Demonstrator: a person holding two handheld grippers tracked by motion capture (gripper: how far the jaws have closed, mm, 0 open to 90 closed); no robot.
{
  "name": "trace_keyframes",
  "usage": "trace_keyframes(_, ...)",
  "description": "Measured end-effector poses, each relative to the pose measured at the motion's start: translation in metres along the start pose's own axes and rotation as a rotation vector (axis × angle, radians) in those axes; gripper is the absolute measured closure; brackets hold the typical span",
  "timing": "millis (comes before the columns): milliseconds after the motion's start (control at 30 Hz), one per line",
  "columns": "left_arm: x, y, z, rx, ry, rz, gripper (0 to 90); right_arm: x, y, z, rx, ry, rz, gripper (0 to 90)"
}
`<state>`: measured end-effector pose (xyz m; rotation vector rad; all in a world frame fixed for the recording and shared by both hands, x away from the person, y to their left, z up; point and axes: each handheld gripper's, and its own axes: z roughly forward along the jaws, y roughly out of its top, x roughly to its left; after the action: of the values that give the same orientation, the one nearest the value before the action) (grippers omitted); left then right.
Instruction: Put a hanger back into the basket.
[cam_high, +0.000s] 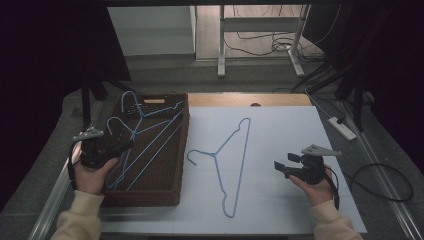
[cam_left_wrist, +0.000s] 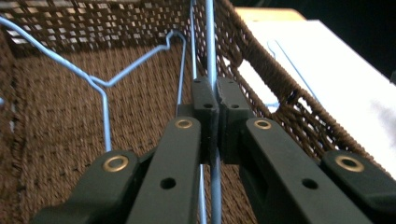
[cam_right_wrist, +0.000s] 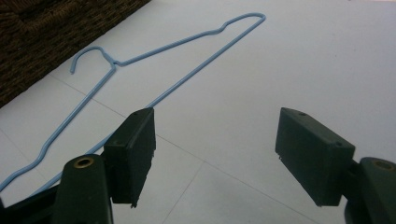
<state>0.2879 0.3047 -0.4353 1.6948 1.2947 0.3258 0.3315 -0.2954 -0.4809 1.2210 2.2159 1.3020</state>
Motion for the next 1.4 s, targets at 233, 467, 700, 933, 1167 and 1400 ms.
trace_keyframes(233,0.001,0.004,0.014,0.108,0.024,-0.004,86.9,0.000,0.000,0.000,-0.003,0.000,0.000,29.6)
trace_keyframes(467,0.007,0.004,0.019,0.159,0.042,-0.041,86.4,0.000,0.000,0.000,-0.005,0.002,0.000,29.6)
trace_keyframes(700,0.002,0.006,0.023,0.193,0.120,0.013,65.7,0.001,0.000,-0.001,-0.005,0.002,0.001,29.6)
trace_keyframes(933,-0.013,0.010,0.013,0.100,0.061,0.043,34.4,0.000,0.000,-0.001,-0.007,0.002,0.000,29.6)
trace_keyframes(1167,-0.037,0.011,0.010,0.032,-0.021,0.097,27.0,0.000,0.000,-0.001,-0.006,0.000,-0.001,29.6)
trace_keyframes(1400,-0.056,0.007,0.013,0.011,-0.066,0.150,25.8,0.000,0.001,-0.001,-0.008,-0.001,-0.003,29.6)
